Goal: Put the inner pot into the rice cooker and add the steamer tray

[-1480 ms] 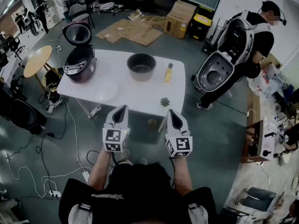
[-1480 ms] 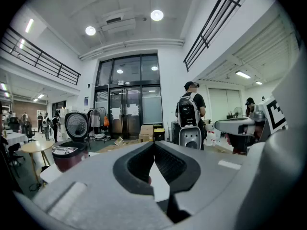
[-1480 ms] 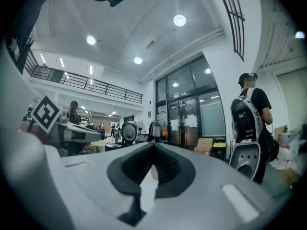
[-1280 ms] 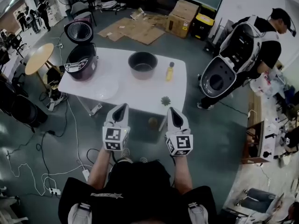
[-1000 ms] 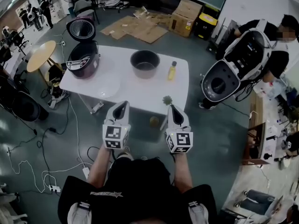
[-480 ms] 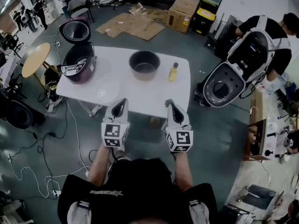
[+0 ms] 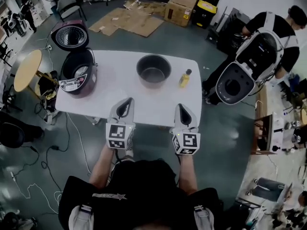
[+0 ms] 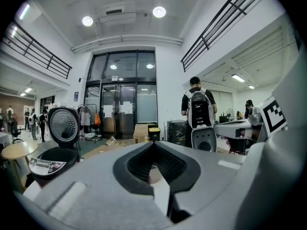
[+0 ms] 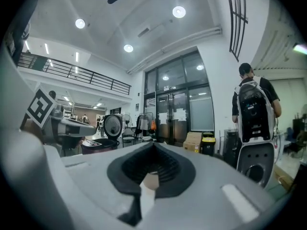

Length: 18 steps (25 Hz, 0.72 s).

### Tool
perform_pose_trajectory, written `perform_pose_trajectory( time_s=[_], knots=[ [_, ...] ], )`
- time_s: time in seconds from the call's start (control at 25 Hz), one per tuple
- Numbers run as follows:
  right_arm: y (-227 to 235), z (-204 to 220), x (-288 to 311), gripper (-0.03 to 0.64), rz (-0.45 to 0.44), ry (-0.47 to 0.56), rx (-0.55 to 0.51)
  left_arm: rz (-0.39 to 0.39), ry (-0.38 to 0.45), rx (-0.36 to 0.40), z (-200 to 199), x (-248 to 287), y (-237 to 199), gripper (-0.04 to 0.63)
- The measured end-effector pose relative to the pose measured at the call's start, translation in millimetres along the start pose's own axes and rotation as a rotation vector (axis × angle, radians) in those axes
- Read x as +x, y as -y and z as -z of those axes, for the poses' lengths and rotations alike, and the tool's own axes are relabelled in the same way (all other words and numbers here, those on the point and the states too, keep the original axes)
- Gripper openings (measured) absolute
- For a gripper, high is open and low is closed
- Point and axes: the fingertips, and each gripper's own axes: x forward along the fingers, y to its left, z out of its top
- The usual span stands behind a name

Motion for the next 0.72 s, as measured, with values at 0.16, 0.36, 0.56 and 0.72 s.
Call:
perform_pose_trajectory(
  time_s=[0.16,0.36,0.56,0.72],
  knots=[
    [-14.9,0.2,22.7,0.003,0.061,-0.025,-0.009,0.072,-0.01,-0.002,5.5,23.3,-25.5,0.011],
    [-12.2,-0.1,43.7,0.003,0.141,-0.051,-0.008,0.152,-0.018,-0.015,7.0,54.3,-40.6,0.011],
    [-21.0,4.5,58.8,0.003,0.211,-0.063,-0.002,0.218,-0.017,0.002,11.0,71.5,-59.9,0.011],
    [-21.7,9.0,65.0,0.003,0.241,-0.081,0.006,0.256,-0.022,-0.014,11.0,83.9,-61.9,0.011]
  ],
)
